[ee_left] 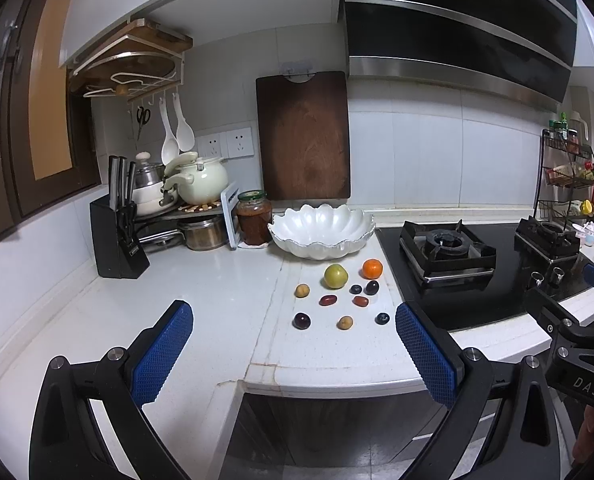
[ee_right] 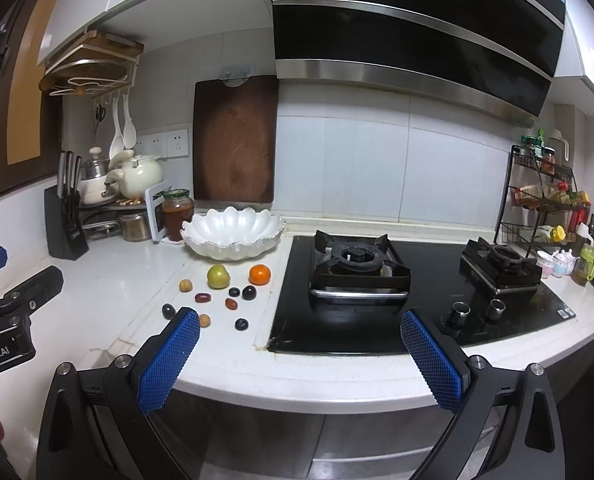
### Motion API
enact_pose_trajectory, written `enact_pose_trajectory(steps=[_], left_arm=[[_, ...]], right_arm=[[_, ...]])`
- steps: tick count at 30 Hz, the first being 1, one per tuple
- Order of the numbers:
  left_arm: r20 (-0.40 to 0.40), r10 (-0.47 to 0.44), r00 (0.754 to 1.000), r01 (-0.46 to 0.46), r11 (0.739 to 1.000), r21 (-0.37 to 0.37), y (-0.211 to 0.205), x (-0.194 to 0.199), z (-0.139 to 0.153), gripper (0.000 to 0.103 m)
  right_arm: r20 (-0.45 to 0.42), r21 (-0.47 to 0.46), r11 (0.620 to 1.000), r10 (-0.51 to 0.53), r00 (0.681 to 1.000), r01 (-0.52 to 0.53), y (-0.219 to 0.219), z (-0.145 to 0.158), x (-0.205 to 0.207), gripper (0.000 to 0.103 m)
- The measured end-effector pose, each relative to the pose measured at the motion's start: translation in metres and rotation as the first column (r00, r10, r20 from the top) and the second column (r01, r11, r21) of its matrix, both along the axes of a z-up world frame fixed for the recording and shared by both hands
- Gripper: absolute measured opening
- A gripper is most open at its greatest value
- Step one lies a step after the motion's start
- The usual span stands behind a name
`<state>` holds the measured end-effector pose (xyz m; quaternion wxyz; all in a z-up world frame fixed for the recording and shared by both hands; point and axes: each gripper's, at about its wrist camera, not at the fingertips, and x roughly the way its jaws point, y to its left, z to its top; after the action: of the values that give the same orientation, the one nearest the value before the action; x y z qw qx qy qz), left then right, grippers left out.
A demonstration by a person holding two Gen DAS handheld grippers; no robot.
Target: Organize fruits
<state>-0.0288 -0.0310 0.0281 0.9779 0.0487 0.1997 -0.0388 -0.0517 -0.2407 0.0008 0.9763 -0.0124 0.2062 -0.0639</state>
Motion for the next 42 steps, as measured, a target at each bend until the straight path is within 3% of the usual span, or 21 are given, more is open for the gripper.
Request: enact_pose_trajectory(steps=[33,42], left_arm=[[-0.02,-0.001,1.0,0.001,1.0,0.0,0.003,0.008,0.001,0.103],[-0.092,0.008,0.996,-0.01,1.0,-0.014,0.008,0.037,-0.013,0.103]], right_arm=[[-0.017,0.004,1.0,0.01,1.0,-0.01,0.001,0.001,0.01,0.102],[-0.059,0.003,0.999,0.041,0.997,-0.041,0.007,-0.012,0.032,0.102]])
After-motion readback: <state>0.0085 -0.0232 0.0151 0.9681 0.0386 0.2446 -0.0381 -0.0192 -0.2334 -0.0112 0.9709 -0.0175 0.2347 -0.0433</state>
